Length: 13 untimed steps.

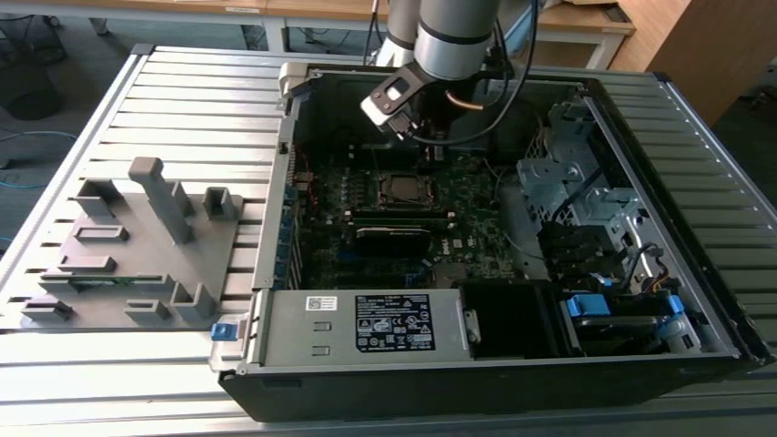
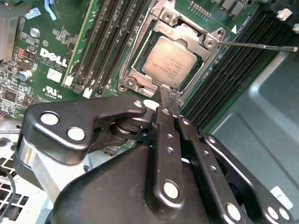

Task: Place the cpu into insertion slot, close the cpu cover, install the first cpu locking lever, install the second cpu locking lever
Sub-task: 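Close the cpu cover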

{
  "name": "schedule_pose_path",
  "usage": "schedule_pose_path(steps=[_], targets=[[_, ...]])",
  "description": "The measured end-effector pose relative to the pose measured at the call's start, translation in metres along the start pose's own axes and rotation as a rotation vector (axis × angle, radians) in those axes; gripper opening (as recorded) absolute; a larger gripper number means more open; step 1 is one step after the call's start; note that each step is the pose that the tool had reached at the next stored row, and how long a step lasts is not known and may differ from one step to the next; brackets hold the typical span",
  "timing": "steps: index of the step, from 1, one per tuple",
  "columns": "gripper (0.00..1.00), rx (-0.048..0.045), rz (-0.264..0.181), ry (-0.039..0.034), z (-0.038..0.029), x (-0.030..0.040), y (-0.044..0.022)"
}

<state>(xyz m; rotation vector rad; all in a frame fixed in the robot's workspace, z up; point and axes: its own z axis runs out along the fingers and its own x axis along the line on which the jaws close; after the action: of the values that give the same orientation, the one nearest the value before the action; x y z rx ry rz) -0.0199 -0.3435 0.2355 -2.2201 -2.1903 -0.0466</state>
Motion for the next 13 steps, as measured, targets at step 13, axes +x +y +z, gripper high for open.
schedule_pose_path(steps=[13], targets=[[0.10,-0.0035,-0.004,0.0000,0.0056,-0.0003,-0.0067]])
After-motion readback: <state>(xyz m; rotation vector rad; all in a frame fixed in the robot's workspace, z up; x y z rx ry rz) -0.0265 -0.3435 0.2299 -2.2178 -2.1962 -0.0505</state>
